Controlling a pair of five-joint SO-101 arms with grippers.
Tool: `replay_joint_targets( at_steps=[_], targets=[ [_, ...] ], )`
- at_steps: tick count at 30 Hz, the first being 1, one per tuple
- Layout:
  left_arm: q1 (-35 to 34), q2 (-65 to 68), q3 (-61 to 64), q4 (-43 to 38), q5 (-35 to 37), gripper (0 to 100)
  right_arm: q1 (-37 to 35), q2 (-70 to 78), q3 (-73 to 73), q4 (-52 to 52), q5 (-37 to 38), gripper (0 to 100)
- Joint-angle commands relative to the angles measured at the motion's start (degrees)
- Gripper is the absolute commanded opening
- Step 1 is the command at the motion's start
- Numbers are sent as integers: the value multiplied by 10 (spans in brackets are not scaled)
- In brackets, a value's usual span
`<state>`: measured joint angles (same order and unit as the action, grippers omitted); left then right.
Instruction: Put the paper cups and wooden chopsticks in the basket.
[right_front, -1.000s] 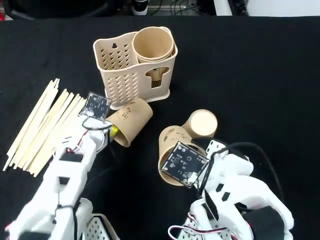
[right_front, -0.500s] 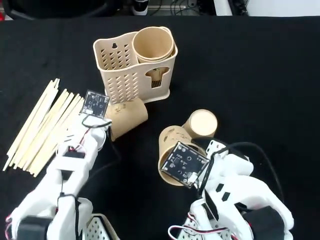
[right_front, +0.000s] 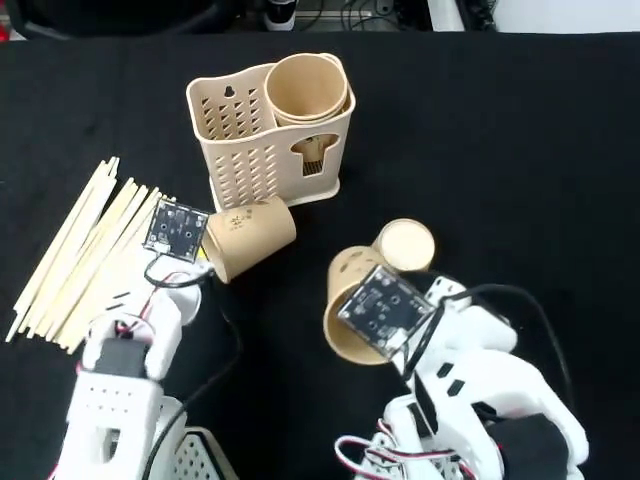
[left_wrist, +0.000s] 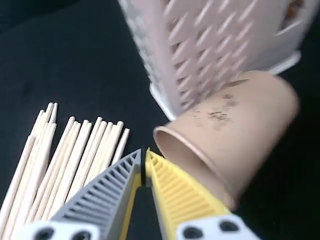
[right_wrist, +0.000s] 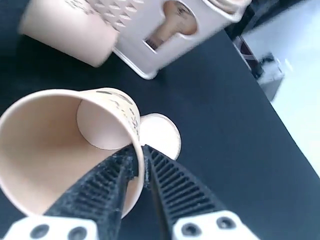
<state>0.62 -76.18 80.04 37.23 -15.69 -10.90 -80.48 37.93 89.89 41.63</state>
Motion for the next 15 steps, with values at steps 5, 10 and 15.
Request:
replay_joint_targets(
  at_steps=[5,10,15],
  targets=[
    [87,-96,-118,248,55,138,39,10,-35,-8,-3,12],
    [86,-28,-95,183,100,198,40,10,-34,-7,-3,12],
    [56,101,-74,48,154,203,40,10,-35,-7,-3,12]
  ],
)
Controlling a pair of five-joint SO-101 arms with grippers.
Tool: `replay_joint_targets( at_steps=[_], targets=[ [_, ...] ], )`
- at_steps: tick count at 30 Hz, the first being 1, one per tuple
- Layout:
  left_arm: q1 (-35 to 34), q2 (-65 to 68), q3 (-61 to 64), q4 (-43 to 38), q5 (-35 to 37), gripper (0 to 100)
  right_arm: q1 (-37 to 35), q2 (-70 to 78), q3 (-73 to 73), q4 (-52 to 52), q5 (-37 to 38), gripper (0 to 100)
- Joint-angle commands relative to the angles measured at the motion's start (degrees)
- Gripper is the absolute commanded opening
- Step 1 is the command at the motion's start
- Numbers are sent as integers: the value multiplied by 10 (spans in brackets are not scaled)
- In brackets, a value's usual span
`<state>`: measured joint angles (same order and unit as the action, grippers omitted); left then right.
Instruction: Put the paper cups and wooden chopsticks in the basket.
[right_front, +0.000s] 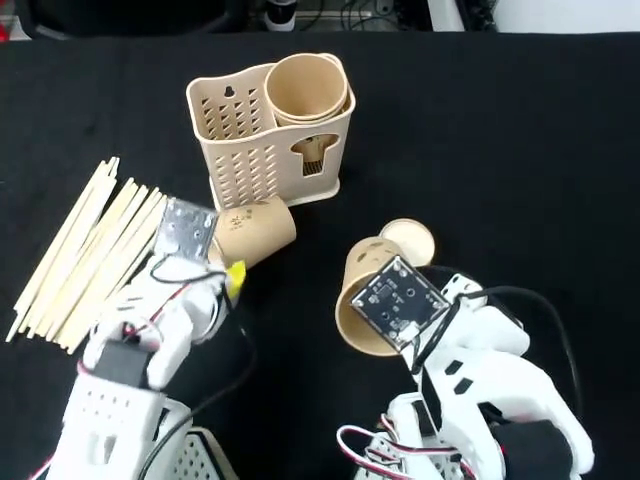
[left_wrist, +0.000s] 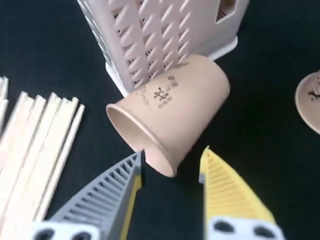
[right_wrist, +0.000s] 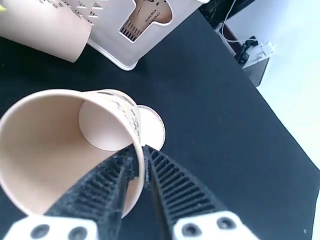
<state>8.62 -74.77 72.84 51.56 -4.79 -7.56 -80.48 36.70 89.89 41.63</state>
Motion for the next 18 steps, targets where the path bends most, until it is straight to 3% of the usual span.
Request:
replay_joint_targets(
  at_steps=[1,9,13,18],
  targets=[
    [-28,111,-3,-115,55,203,6,10,-22,-7,-3,12],
    [10,224,-52,-130,76,191,6,10,-22,-8,-3,12],
    [16,223,-65,-130,76,37,6,10,-22,-8,-3,12],
    [20,224,-74,-135,76,27,6,10,-22,-8,-3,12]
  ],
)
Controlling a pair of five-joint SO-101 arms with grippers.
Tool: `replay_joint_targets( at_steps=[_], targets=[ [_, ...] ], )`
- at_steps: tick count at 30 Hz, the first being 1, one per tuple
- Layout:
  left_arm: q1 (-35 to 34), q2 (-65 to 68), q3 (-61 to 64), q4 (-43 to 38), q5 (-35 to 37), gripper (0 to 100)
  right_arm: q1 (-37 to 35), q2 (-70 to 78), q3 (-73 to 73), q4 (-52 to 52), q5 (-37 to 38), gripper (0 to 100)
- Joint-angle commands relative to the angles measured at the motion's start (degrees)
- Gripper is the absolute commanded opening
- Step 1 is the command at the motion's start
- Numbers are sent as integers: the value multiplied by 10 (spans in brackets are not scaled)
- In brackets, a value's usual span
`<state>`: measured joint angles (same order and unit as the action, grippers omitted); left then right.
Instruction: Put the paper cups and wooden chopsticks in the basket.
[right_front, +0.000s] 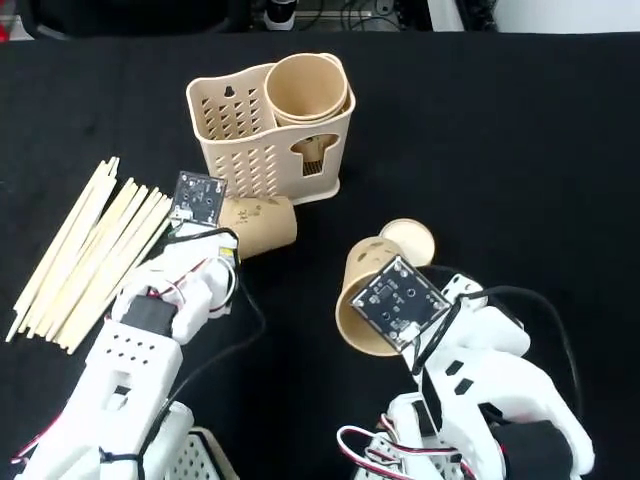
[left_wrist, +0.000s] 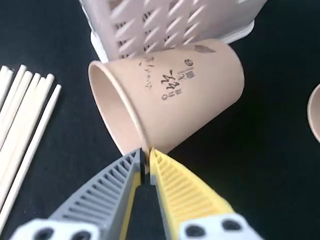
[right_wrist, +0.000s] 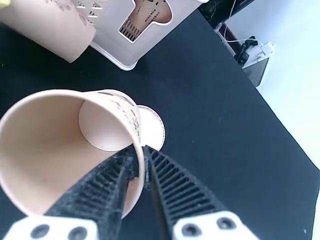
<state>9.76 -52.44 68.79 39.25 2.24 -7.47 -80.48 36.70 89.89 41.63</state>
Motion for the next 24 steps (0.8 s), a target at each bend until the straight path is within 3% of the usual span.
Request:
replay_joint_targets(
  at_steps=[1,6,12,18,24],
  targets=[
    [8,1,-34,-10,5,27,5,10,-22,-8,-3,12],
    [5,0,-44,11,4,28,5,10,-22,-8,-3,12],
    [4,0,-214,234,-1,28,33,10,-25,-7,-3,12],
    [1,0,-412,403,-164,28,68,10,-36,-10,-25,12],
    [-77,25,-613,541,-287,28,70,85,-119,-23,-205,13]
  ],
)
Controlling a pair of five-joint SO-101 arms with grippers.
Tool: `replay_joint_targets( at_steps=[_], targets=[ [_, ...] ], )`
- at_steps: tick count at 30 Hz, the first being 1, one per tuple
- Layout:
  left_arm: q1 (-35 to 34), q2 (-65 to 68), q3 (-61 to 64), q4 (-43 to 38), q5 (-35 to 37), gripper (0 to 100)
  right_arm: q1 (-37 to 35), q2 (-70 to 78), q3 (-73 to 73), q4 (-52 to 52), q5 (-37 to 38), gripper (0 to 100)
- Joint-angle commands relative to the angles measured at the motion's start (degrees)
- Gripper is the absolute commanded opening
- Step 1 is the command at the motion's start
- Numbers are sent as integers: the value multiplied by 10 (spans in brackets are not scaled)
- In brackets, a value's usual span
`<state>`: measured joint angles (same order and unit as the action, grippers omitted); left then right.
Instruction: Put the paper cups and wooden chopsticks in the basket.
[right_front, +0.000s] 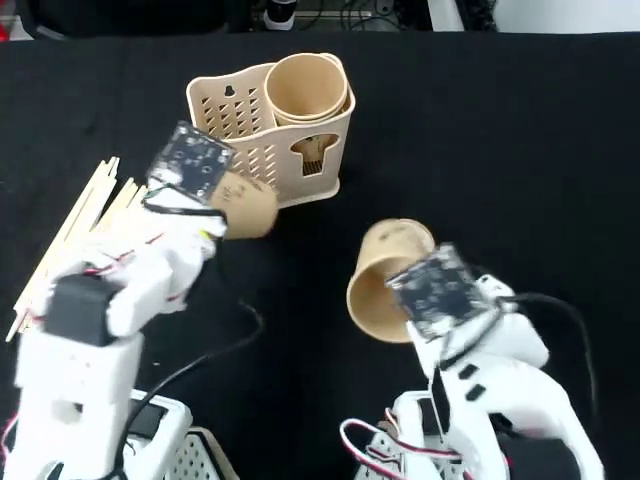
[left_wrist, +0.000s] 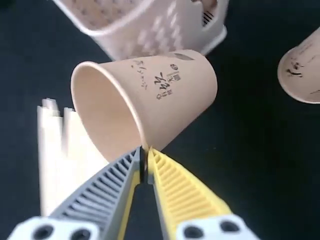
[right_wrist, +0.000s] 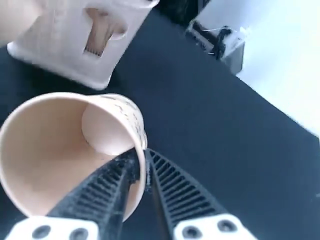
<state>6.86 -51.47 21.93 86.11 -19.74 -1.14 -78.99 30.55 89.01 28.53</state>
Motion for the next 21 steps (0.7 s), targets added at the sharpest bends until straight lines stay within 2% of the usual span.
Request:
replay_joint_targets(
  at_steps=[1,4,10,14,21],
  targets=[
    [-58,27,-180,93,-85,28,7,102,-80,-14,-91,13],
    [-73,75,-302,143,-124,28,7,208,-171,-8,-145,13],
    [-62,208,-529,131,-179,28,21,373,-377,118,-201,12],
    [-46,322,-658,93,-183,28,103,402,-382,119,-199,12],
    [43,497,-800,85,-185,28,184,399,-365,117,-151,12]
  ],
)
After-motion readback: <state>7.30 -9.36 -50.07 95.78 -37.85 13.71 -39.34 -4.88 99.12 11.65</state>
